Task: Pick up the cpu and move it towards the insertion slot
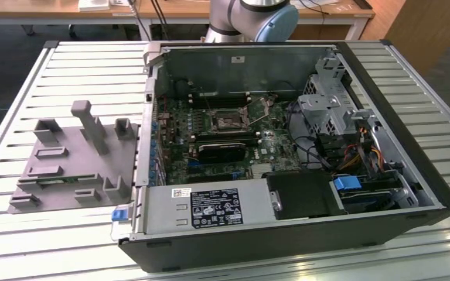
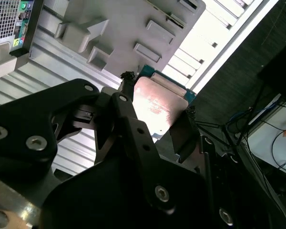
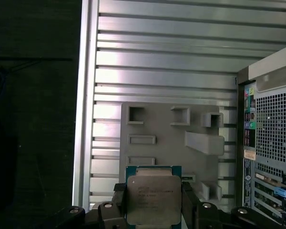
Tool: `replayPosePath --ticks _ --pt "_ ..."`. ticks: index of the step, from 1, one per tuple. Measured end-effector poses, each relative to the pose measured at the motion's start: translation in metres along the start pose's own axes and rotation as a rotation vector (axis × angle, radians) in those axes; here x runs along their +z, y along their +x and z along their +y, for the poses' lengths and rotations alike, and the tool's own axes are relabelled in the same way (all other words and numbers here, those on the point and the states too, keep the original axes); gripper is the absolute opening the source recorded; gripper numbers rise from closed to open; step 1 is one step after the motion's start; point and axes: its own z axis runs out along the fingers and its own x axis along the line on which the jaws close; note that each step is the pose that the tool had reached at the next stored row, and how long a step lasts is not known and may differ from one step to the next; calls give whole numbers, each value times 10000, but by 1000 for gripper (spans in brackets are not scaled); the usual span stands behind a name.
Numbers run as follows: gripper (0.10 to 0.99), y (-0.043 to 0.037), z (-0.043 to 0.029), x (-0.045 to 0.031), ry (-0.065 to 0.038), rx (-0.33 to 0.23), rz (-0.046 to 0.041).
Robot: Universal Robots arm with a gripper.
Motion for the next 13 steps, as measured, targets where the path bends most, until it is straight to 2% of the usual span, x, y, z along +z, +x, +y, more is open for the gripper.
replayPosePath --ticks 2,5,13 --pt "541 -12 1 -2 2 1 6" --pt "541 -79 -1 2 1 0 7" --pt "541 -346 -7 14 0 2 27"
